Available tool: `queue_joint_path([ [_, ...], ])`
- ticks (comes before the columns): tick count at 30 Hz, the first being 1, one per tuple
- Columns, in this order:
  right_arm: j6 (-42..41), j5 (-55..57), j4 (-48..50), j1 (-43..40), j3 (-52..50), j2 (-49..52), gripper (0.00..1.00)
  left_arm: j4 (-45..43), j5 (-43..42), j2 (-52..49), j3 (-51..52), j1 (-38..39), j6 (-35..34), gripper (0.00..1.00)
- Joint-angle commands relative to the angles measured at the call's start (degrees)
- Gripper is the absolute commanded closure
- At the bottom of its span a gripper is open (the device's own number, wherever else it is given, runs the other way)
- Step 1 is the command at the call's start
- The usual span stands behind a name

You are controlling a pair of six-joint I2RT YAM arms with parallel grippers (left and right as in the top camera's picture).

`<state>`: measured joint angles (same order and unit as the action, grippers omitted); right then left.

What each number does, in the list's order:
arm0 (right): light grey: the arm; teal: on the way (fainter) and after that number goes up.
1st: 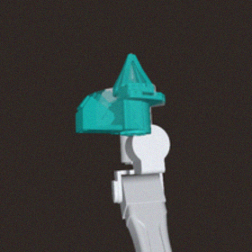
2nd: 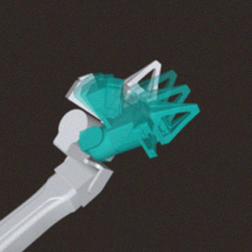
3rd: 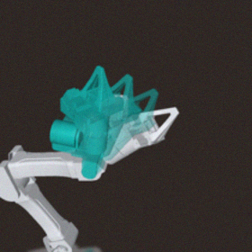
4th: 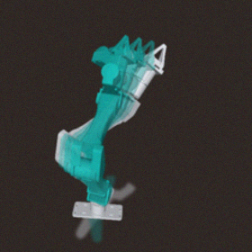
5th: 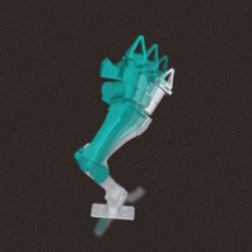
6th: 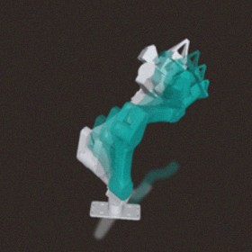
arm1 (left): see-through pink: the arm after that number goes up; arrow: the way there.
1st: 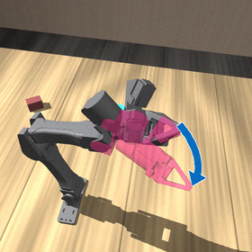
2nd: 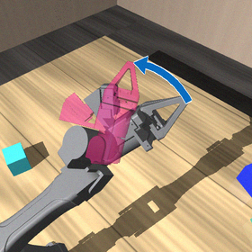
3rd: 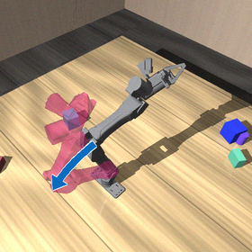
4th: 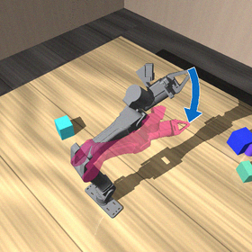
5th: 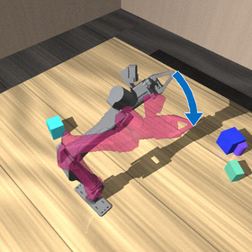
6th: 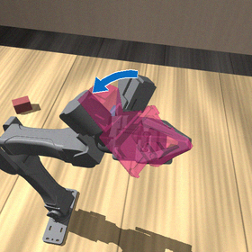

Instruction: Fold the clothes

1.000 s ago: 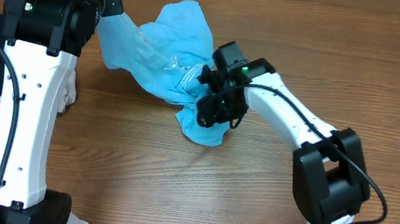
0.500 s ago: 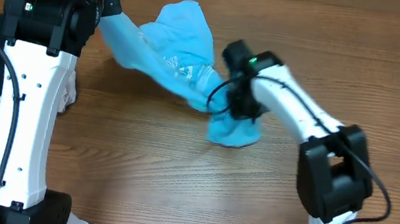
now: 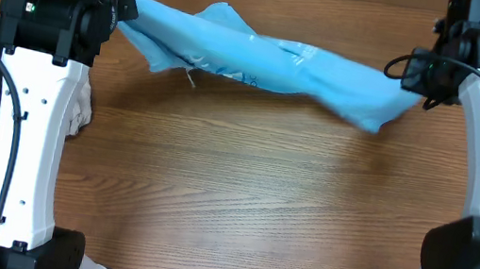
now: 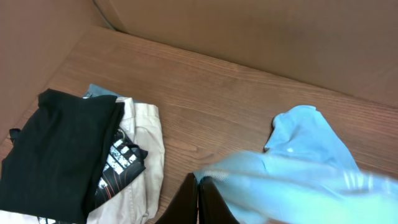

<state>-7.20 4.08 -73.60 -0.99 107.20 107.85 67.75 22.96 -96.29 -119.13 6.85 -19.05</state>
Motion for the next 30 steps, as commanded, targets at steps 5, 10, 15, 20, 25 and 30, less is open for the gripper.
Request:
queue_joint_path([
  [5,2.47,-8.83,3.96,1.86,-9.01,1.68,0.54,0.11,0.52,0.59,-0.15,-0.46,1.05,0.96],
  [10,10.62,-14.19,5.79,5.33,-12.7,1.75,0.54,0.15,-0.11,0.59,-0.15,-0.46,1.05,0.96],
  [15,15.65,-13.94,10.84,8.2,-17.59,2.99,0.46,0.66,-0.13,0.59,-0.15,-0.46,1.03,0.96],
  [20,15.15,-14.08,22.62,8.83,-26.38,4.37,0.38,1.01,-0.11,0.59,-0.15,-0.46,1.05,0.96],
  [25,15.15,-14.08,34.42,8.83,-32.48,4.74,0.32,0.87,-0.13,0.59,-0.15,-0.46,1.01,0.96],
  [30,15.15,-14.08,42.71,8.83,-34.91,6.25,0.28,1.01,-0.13,0.57,-0.15,-0.46,1.03,0.96],
])
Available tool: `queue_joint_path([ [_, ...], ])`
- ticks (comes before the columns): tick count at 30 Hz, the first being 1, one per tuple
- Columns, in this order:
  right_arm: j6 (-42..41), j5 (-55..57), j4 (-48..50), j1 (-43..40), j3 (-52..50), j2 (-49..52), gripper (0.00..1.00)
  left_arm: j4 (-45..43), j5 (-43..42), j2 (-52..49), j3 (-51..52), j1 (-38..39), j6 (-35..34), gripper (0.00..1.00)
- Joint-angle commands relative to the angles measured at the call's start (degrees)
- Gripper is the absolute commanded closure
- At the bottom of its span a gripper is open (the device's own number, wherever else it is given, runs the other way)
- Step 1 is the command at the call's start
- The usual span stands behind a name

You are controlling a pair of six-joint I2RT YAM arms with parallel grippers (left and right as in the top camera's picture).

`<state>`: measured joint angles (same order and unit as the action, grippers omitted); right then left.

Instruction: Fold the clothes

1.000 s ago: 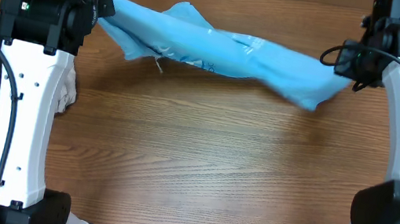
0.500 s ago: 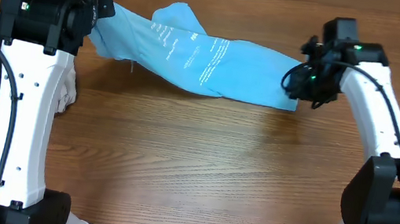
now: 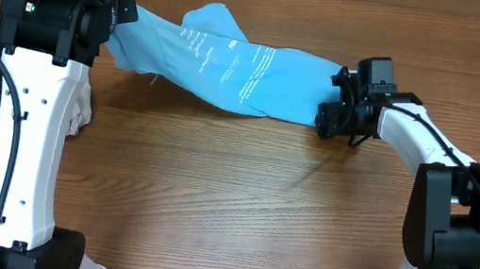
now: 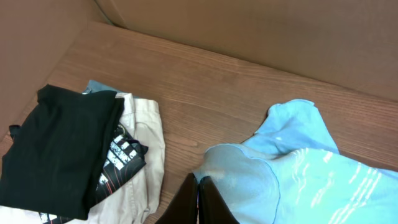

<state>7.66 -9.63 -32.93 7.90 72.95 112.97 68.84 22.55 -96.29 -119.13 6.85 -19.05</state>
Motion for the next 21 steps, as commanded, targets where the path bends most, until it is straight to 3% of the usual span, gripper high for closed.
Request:
queue_joint_path([
  [1,0.28,-0.35,3.04,-0.07,-0.66,1.81,0.28,-0.04,0.26,0.59,-0.15,-0.46,1.01,0.96],
  [4,0.28,-0.35,4.63,-0.09,-0.66,3.21,0.45,-0.04,-0.48,0.59,-0.15,-0.46,1.03,0.96],
  [7,0.31,-0.28,3.63,-0.09,-0.66,4.07,0.87,-0.02,-1.38,0.57,-0.15,-0.46,1.03,0.96],
  [8,0.28,-0.28,2.91,-0.09,-0.66,4.07,0.94,-0.02,-1.42,0.57,-0.15,-0.46,1.03,0.96],
  [11,-0.46,-0.28,-0.61,-0.09,-0.37,4.02,0.96,-0.02,-1.42,0.59,-0.15,-0.46,1.03,0.96],
  [15,-6.16,0.76,-12.74,-0.33,2.8,1.2,0.96,-0.02,-1.4,0.57,-0.15,-0.46,1.07,0.96],
  [21,-10.93,2.45,-28.52,-0.42,11.67,-13.97,0.96,-0.04,-1.33,0.59,-0.15,-0.46,1.09,0.96],
])
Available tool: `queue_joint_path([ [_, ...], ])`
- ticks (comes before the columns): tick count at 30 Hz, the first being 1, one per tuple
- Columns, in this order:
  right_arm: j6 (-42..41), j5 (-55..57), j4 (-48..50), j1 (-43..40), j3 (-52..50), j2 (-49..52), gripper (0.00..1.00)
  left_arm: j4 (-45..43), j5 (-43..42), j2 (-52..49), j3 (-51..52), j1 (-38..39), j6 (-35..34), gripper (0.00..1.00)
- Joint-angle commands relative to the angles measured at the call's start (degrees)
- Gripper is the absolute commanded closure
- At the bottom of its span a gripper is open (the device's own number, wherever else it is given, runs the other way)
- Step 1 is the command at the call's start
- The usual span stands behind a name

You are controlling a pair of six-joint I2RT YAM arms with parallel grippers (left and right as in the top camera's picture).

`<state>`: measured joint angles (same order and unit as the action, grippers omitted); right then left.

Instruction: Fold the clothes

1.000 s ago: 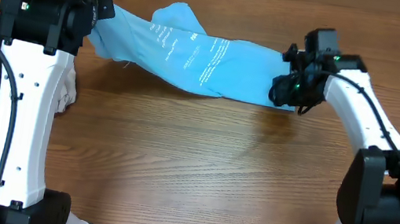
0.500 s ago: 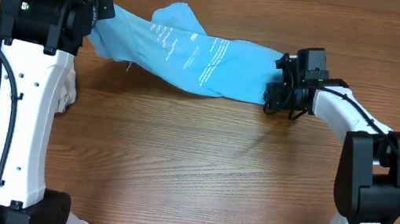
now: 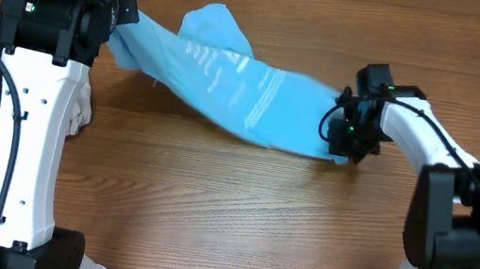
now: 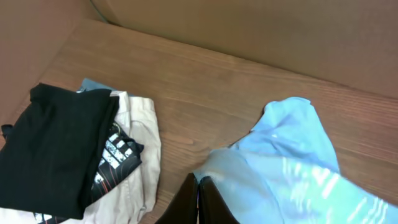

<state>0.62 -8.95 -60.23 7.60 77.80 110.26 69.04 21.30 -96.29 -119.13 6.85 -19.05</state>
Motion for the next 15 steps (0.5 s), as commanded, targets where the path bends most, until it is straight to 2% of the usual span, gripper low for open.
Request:
queue_joint_path([
  [1,-3.91,3.34,-0.57,-0.2,9.46,-15.23,0.96,-0.28,0.11,0.59,-0.15,-0.46,1.09,0.96],
  [5,-3.02,12.15,8.31,-1.73,15.34,-19.74,0.96,-0.22,0.15,0.57,-0.15,-0.46,1.07,0.96],
  [6,-3.04,11.85,9.44,-2.38,15.26,-19.19,0.92,-0.04,0.04,0.57,-0.15,-0.46,1.07,0.96],
  [7,-3.28,11.67,9.53,-2.89,15.17,-18.34,0.78,0.15,0.02,0.57,-0.15,-0.46,1.07,0.96],
  [8,-3.28,11.34,8.94,-3.26,15.17,-16.96,0.57,0.39,-0.02,0.57,-0.15,-0.46,1.05,0.96],
  [9,-3.28,11.23,8.26,-3.37,15.15,-15.52,0.46,0.63,-0.17,0.57,-0.15,-0.46,1.05,0.96],
  [15,-3.28,11.15,3.52,-3.39,15.15,-3.1,0.4,1.16,-0.42,0.57,-0.15,-0.46,1.05,0.96],
])
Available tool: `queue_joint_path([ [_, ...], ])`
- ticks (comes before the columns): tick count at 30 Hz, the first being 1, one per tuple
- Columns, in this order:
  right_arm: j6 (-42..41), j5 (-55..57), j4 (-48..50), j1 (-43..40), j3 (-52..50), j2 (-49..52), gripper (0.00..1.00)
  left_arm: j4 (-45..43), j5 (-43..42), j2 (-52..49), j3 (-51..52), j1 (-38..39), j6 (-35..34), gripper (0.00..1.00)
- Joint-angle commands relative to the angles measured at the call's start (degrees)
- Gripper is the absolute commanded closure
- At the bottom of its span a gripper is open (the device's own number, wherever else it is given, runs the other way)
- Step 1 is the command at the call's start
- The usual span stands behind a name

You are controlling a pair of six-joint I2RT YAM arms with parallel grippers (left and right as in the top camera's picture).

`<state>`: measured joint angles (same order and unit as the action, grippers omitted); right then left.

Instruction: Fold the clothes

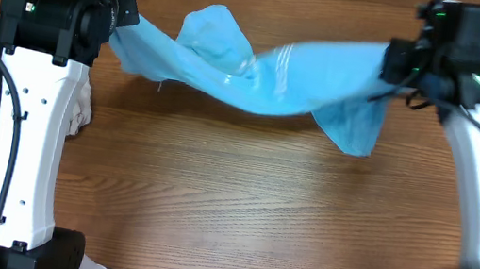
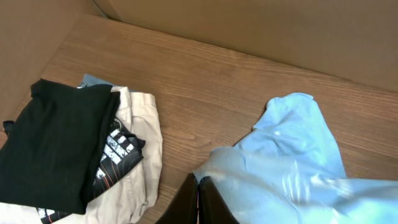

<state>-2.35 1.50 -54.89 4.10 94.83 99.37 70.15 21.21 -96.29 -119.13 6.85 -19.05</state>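
Note:
A light blue shirt (image 1: 268, 77) hangs stretched over the back of the table between both arms. My left gripper (image 1: 120, 29) is shut on its left edge. In the left wrist view the two dark fingers (image 2: 199, 198) are pressed together with the blue shirt (image 2: 292, 168) pinched between them, spreading off to the right. My right gripper (image 1: 394, 62) holds the shirt's right end up at the back right. A flap of cloth (image 1: 351, 127) hangs below it.
A pile of folded clothes (image 2: 68, 149), black on top of beige and striped pieces, lies at the table's left edge. A brown cardboard wall (image 2: 249, 31) closes off the back of the wooden table (image 1: 238, 211).
My right gripper was low, near the table at centre right, with the shirt's end. It is now higher and farther back right, and the shirt is stretched again. The left gripper has stayed put.
At first the shirt was held stretched between both grippers at the back. Then my right gripper stood closer in and lower, then down by the table with the cloth sagging. Now it is up at the back right again, and the left has held throughout.

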Motion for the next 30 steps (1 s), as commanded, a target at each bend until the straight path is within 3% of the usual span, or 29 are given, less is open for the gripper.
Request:
queue_joint_path([
  [1,-0.28,0.5,-2.34,0.09,-1.88,9.68,0.4,0.24,-0.35,0.57,-0.15,-0.46,1.05,0.96],
  [9,-0.22,-3.98,-6.73,0.44,-1.88,15.45,0.42,1.01,-0.31,0.57,-0.15,-0.46,1.07,0.96],
  [14,6.27,-15.3,-7.91,1.99,-2.58,15.54,0.42,1.03,-0.33,0.57,-0.15,-0.46,1.05,0.95],
  [24,15.76,-15.13,-1.01,10.97,-9.51,15.54,0.42,0.63,-0.31,0.57,-0.15,-0.46,1.03,0.95],
  [30,16.11,-11.93,2.82,17.35,-9.51,15.52,0.38,0.26,-0.31,0.57,-0.15,-0.46,1.03,0.95],
])
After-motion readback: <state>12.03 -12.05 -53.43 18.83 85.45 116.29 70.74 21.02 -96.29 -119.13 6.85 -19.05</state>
